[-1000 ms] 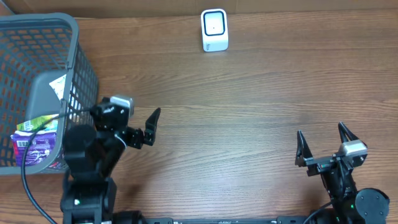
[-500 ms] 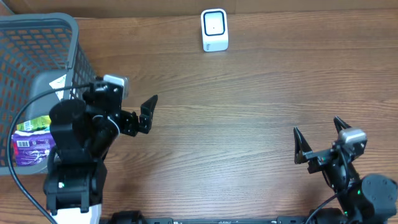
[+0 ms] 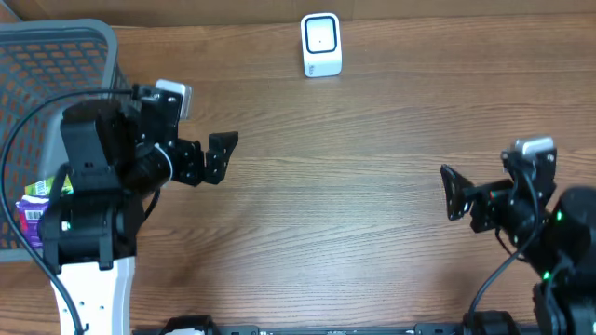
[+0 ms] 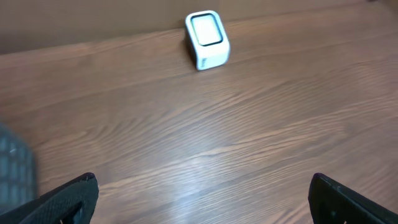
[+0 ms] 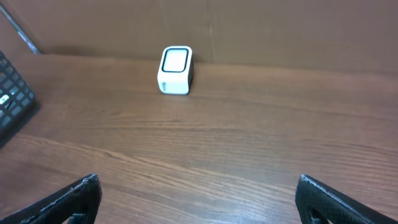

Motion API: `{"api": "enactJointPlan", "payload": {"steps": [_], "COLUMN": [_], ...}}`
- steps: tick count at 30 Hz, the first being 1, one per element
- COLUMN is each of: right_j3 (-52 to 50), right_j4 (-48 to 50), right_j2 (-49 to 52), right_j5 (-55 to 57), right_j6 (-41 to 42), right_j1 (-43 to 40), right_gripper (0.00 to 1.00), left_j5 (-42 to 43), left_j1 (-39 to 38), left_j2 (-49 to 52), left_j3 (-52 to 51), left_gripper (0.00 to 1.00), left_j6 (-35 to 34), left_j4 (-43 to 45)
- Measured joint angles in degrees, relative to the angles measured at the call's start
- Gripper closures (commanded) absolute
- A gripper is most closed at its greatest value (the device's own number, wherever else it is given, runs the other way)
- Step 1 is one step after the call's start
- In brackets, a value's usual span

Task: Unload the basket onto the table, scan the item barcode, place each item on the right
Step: 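Raise the left gripper and move it over the grey basket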

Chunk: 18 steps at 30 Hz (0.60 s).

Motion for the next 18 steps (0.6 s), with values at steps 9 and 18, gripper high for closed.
{"api": "enactJointPlan", "payload": {"steps": [9, 18], "right_j3": [1.2, 1.2], "right_j4": [-1.4, -1.7], "right_j2": [6.1, 7.3], "right_j5": [-0.5, -6.3], "right_j6": [0.0, 0.0], "right_j1": [0.0, 0.0], "right_gripper": [0.0, 0.0], "left_j5": [3.4, 4.0], "left_j1": [0.0, 0.0], "left_j2": [1.7, 2.3], "left_j3": [0.3, 0.4], "left_gripper": [0.0, 0.16], "left_j6": [-2.7, -8.9], "left_j4": [-2.5, 0.1]}}
